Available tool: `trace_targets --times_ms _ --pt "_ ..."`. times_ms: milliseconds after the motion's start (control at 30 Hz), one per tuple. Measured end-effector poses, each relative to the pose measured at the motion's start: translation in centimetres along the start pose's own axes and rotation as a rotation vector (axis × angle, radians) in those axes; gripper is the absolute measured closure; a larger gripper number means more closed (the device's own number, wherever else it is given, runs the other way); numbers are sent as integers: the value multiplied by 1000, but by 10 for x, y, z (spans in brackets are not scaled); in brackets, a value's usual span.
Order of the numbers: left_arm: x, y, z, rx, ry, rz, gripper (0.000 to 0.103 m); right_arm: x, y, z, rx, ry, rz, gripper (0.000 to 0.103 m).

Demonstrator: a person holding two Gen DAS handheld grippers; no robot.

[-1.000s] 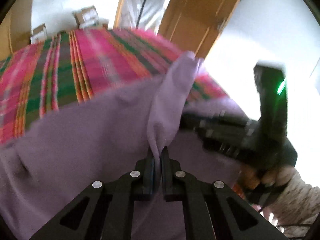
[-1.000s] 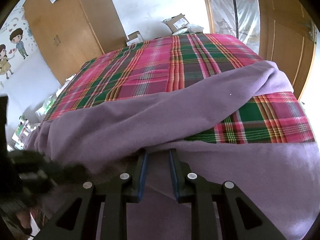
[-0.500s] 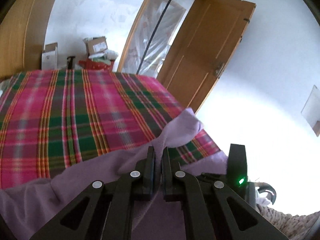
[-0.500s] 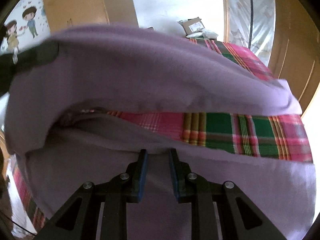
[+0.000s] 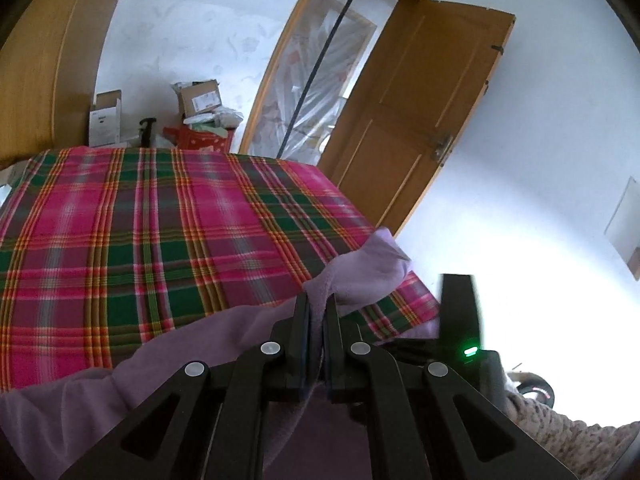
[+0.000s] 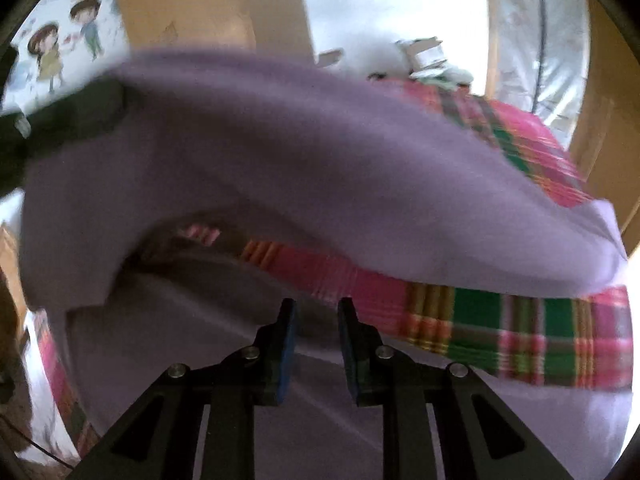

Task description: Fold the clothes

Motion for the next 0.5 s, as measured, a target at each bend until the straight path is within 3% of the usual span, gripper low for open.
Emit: trace_targets --times_ms 100,300,400,500 --pt "0 -2 0 -2 3 7 97 10 -2 1 -43 -35 11 81" --pt "0 -2 0 -9 2 14 97 13 -13 2 -153 -24 68 81" --pt "1 -4 1 -16 0 14 97 13 -15 1 -173 -22 58 86" --pt "1 -6 0 -22 1 15 97 12 -14 -1 -169 -21 51 99"
Point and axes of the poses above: each gripper's, at about its wrist camera, not at the fingertips, and x roughly the way its jaws point, y to its right, z to its underside, the point moved 2 cm from there along x, roughly the way its jaws point, and after that the axes turned 3 degrees about -x, right-handed, at the moved point
